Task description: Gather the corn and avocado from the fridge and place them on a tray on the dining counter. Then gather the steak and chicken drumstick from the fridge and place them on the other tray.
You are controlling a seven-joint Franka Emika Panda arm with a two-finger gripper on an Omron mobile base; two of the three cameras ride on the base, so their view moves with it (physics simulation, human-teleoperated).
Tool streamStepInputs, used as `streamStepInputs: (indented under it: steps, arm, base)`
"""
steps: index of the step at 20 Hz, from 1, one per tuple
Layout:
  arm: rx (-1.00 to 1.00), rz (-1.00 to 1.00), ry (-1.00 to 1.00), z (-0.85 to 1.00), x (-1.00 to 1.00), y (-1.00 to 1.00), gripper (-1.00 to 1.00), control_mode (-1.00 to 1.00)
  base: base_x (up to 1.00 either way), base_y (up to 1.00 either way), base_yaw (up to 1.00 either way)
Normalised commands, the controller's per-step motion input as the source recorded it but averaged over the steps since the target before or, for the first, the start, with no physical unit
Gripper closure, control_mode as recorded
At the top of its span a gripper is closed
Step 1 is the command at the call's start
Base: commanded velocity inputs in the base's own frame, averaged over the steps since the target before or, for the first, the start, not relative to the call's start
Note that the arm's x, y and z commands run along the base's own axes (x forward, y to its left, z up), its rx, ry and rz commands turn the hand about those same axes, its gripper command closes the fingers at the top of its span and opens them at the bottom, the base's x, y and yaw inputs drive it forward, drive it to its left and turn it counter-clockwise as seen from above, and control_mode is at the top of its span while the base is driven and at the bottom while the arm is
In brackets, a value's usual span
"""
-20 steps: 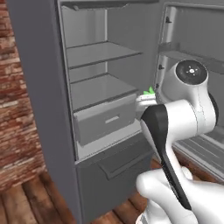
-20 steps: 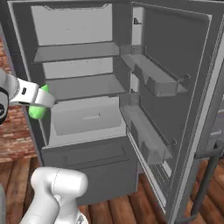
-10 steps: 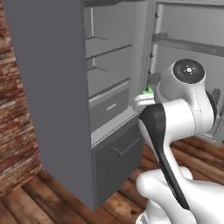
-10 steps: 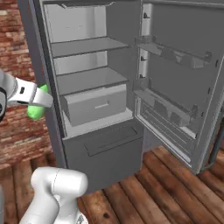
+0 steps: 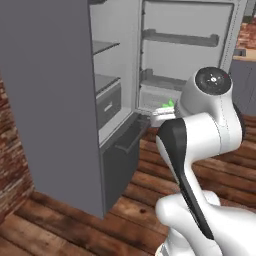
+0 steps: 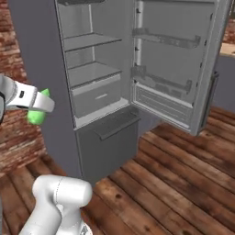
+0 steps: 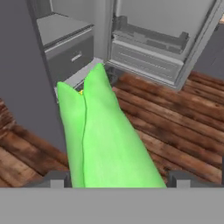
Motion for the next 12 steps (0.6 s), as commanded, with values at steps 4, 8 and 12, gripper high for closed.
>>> streamStepInputs:
  steps: [4,8,12]
  arm:
    - [0.00,0.00,0.00,0.00,0.00,0.00,1.00,1.00]
    - [0.00,0.00,0.00,0.00,0.00,0.00,1.00,1.00]
    - [0.00,0.00,0.00,0.00,0.00,0.00,1.00,1.00]
  base:
    - [-0.79,0.00,-0.54]
    - [-0.68,0.00,-0.54]
    - [-0.70,-0.24,-0.48]
